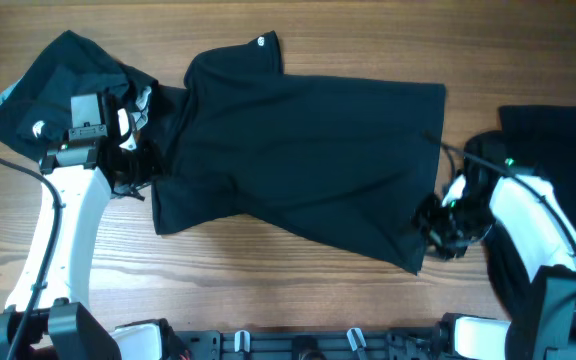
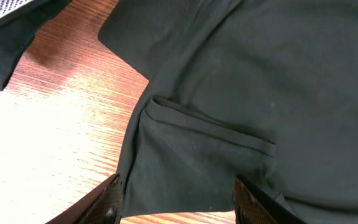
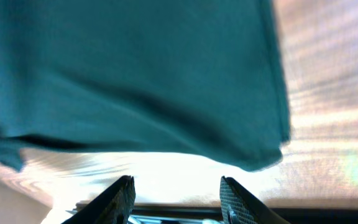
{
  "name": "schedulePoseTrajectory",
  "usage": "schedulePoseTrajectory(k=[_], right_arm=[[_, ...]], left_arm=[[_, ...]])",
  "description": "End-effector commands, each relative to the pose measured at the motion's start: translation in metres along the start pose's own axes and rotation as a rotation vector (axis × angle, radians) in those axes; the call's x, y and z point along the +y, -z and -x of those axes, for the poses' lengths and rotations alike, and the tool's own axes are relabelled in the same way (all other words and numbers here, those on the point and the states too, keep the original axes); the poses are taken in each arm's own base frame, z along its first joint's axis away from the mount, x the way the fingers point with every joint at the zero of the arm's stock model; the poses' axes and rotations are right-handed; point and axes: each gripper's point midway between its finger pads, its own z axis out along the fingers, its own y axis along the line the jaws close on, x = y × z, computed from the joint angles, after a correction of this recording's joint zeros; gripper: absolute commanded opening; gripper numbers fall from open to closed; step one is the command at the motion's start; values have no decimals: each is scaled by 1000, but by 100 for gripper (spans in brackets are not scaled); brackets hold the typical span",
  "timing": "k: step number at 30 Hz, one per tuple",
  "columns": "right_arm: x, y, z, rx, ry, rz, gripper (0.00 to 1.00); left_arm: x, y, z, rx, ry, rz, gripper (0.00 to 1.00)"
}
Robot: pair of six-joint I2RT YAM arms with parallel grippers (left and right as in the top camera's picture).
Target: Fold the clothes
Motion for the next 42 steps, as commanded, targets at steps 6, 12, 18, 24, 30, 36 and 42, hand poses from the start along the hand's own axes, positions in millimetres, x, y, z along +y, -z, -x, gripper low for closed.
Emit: schedulePoseTrajectory(k=[6, 12, 18, 24, 30, 36, 42], right_arm=[[-38, -48, -22, 63, -185, -43, 50], [-43, -48, 3, -52, -180, -76, 52], [-40, -48, 13, -92, -181, -63, 20], [-37, -47, 21, -126, -155, -57, 16], [-12, -22, 25, -118, 19, -17, 4], [0, -5, 24, -105, 52, -7, 4], [4, -6, 21, -88, 76, 18, 4]], left_arm=[[-2, -3, -1, 4, -12, -15, 57], [-2, -3, 0, 1, -12, -16, 57], [-3, -3, 1, -2, -12, -17, 57], [-3, -3, 2, -5, -12, -18, 57], [-3, -3, 2, -5, -13, -19, 57], [-21, -2, -4, 23, -44, -114, 58], [-46, -15, -13, 47, -224, -131, 59]])
